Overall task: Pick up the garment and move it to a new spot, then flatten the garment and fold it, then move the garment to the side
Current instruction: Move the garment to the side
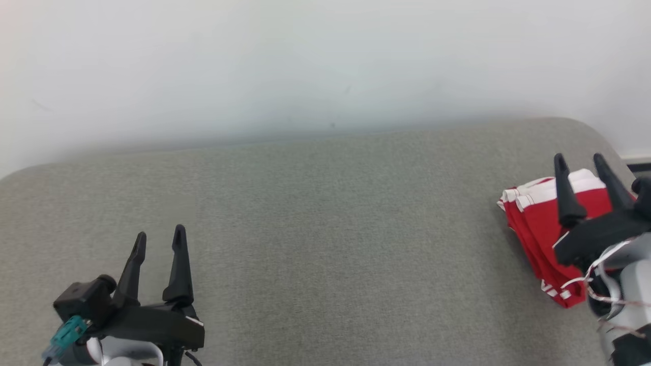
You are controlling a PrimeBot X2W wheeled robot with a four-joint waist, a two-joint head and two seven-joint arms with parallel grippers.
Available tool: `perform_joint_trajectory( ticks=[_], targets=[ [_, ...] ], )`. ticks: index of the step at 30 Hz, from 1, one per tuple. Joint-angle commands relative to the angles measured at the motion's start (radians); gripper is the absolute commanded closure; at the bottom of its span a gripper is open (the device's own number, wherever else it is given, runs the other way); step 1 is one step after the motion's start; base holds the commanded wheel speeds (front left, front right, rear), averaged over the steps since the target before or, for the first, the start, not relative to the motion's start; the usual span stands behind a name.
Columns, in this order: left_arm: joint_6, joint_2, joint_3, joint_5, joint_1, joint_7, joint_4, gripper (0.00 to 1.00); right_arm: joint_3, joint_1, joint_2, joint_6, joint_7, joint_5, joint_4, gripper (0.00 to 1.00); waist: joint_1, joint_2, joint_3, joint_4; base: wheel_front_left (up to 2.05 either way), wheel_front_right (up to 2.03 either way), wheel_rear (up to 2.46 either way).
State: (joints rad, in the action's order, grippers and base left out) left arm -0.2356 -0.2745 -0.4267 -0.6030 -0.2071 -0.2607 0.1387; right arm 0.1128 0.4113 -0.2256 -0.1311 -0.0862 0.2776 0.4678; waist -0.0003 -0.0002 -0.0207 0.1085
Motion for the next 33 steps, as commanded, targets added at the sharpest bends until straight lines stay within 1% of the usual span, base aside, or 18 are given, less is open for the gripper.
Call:
perform_joint_trajectory(
  ticks=[1,3,5,7,11,15,19,24,33],
  targets=[
    [0.016,0.007,0.021,-0.017,0.022,-0.006,0.001,0.0,0.007,-0.032,0.022,0.001,-0.023,0.02,-0.022,0.0,0.0003,0.0002,0.039,-0.039,0.0,0.0,0.0],
    [0.041,0.023,0.048,-0.027,0.036,-0.006,0.009,0.0,0.007,-0.066,0.045,0.001,-0.051,0.039,-0.053,0.0,0.0003,0.0002,0.047,-0.053,0.0,0.0,0.0],
    [0.079,0.037,0.064,-0.056,0.048,-0.006,0.028,0.0,0.018,-0.101,0.073,0.001,-0.077,0.05,-0.083,0.0,0.0003,0.0002,0.055,-0.067,0.0,0.0,0.0],
    [0.108,0.024,0.064,-0.06,0.053,-0.005,0.057,0.0,0.023,-0.133,0.1,0.001,-0.097,0.055,-0.108,0.0,0.0003,0.0002,0.06,-0.08,0.0,0.0,0.0],
    [0.136,0.002,0.045,-0.029,0.048,-0.005,0.112,0.0,0.023,-0.201,0.14,0.001,-0.119,0.061,-0.147,0.0,0.0003,0.0002,0.068,-0.108,0.0,0.0,0.0],
    [0.136,-0.025,0.005,0.026,0.052,-0.003,0.151,0.0,-0.004,-0.268,0.162,0.001,-0.13,0.057,-0.177,0.0,0.0003,0.0002,0.074,-0.129,0.0,0.0,0.0],
    [0.133,-0.039,-0.015,0.059,0.064,-0.003,0.158,0.0,-0.028,-0.322,0.17,0.001,-0.131,0.037,-0.195,0.0,0.0003,0.0002,0.078,-0.135,0.0,0.0,0.0],
    [0.123,-0.047,-0.023,0.072,0.088,-0.004,0.152,0.0,-0.028,-0.359,0.173,0.001,-0.122,0.025,-0.21,0.0,0.0003,0.0002,0.081,-0.128,0.0,0.0,0.0],
    [0.111,-0.059,-0.018,0.095,0.139,-0.005,0.133,0.0,-0.052,-0.408,0.174,0.001,-0.112,0.046,-0.211,0.0,0.0003,0.0002,0.07,-0.112,0.0,0.0,0.0]
  ],
)
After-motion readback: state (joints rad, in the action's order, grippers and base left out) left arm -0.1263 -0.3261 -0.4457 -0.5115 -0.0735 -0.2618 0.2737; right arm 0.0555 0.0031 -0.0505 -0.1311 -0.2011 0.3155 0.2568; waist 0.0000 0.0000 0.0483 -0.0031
